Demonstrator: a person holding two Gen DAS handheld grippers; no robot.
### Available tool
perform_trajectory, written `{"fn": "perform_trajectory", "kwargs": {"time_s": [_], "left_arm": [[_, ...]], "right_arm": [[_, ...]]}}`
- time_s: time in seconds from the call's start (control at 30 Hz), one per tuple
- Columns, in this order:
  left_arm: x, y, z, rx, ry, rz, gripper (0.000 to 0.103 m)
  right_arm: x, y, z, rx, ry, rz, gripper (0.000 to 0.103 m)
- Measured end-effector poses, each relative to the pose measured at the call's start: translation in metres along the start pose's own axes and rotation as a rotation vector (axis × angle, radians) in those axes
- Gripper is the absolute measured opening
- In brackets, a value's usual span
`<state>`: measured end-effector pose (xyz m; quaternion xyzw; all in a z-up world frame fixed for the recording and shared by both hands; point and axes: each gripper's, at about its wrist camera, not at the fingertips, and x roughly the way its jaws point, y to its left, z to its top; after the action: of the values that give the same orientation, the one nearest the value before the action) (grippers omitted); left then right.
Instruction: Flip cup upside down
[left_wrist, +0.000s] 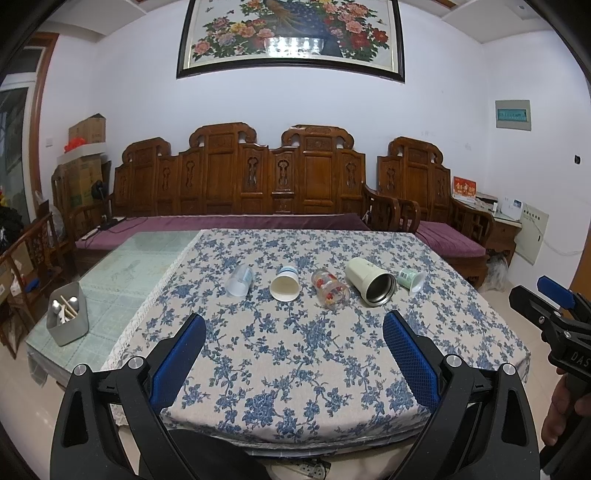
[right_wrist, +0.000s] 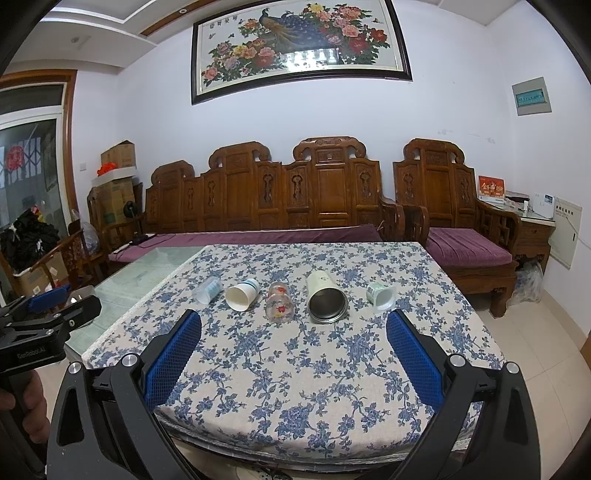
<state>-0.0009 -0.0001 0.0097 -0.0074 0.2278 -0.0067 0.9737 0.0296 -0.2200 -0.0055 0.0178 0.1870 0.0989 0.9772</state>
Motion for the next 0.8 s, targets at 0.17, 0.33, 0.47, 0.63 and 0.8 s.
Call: {"fn": "perform_trajectory", "kwargs": {"time_s": [0.17,0.33,0.47,0.63,0.8], "left_arm": [[0.018,0.004,-0.003,0.001,0.043,-0.014,0.093],[0.047,0.01,-0.005,0.03,0.093,-0.035,0.093],[0.075,0.013,-0.001,0.064,0.146,-0.053,0.093],[0.112,0.017,0.006,0.089,0.203,-0.069,0.093],[0.155,0.025,0.016,0.116,0.25,-0.055,0.093]], "right_arm": [[0.012,-0.007,-0.005,0.009,0.022,0.012,0.1],[0.043,-0.013,-0.014,0.002,0.063,0.032,0.1],[0.075,-0.017,-0.018,-0.009,0.098,0.053,0.099],[0.127,-0.022,-0.02,-0.035,0.161,0.067,0.093],[0.175,-0.024,-0.023,-0.05,0.221,0.076,0.09]]}}
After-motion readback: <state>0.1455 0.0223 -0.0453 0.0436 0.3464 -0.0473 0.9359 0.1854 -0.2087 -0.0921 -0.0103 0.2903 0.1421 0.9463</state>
